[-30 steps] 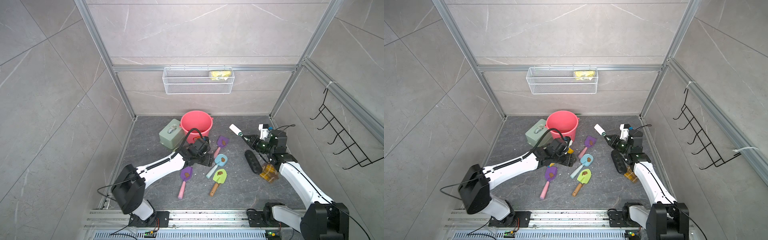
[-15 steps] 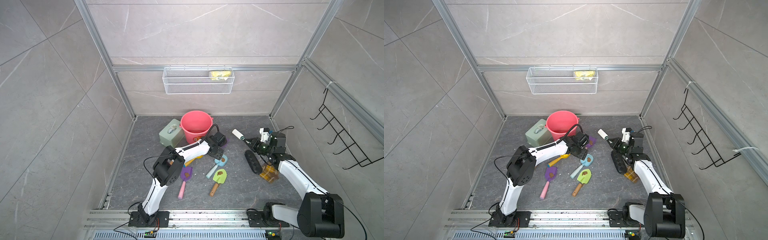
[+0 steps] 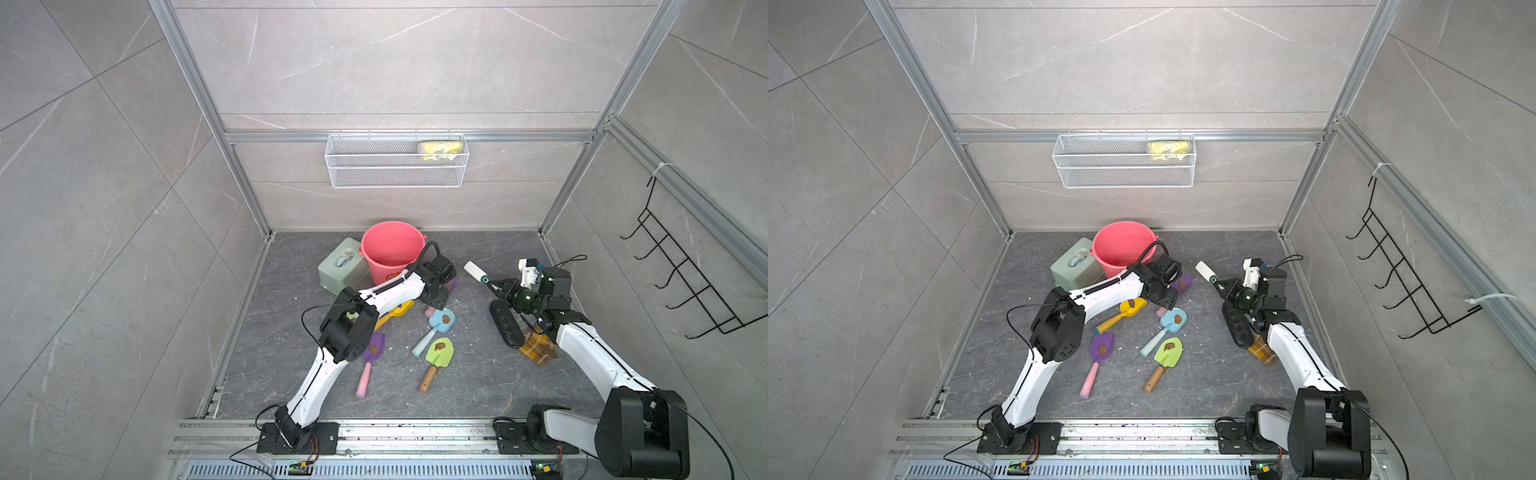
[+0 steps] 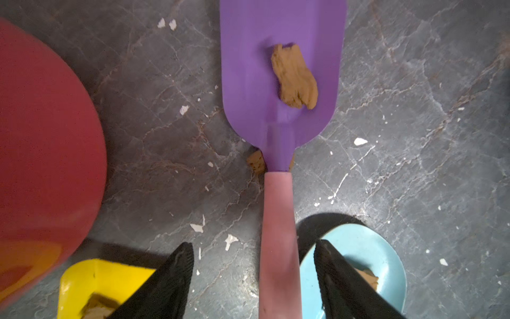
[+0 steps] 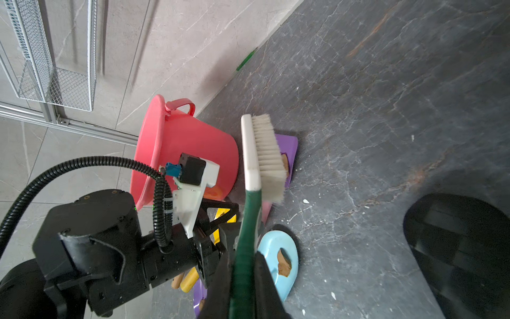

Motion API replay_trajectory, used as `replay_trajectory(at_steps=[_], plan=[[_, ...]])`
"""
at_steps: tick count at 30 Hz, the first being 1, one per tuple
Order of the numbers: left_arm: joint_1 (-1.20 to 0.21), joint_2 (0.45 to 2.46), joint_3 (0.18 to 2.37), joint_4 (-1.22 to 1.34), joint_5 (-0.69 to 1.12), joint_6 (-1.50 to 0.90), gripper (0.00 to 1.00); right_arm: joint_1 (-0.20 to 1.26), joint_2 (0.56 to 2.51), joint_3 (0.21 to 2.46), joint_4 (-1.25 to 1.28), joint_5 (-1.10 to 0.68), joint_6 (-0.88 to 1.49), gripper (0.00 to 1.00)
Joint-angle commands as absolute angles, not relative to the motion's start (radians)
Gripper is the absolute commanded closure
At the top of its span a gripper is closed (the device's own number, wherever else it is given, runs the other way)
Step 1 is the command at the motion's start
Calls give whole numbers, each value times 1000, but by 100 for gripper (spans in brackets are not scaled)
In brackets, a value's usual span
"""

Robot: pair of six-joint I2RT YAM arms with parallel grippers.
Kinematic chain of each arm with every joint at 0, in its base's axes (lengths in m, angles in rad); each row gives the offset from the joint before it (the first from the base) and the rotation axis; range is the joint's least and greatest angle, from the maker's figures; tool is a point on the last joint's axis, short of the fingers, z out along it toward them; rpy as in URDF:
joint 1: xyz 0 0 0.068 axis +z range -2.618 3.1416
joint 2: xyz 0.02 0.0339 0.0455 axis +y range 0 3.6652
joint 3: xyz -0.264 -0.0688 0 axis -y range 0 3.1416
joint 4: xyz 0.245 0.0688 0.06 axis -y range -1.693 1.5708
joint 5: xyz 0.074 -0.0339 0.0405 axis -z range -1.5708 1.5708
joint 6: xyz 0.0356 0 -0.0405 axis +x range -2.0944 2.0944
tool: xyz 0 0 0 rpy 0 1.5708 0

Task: Brush the soil off the hand trowel and place it into the bucket
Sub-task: Pick up the hand trowel from the center of the board.

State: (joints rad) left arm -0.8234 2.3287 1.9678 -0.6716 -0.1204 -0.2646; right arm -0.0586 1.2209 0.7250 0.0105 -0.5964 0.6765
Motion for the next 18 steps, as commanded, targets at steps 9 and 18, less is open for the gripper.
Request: replay_trajectory(at_steps=[9,18], plan=[[-810,2444,2119,-738,-113,-255,27,-60,1190,706,31,-619,651,100],[-808,2485,2162,-778,-140,-236,32,-61,1196,703,39,-628,652,100]])
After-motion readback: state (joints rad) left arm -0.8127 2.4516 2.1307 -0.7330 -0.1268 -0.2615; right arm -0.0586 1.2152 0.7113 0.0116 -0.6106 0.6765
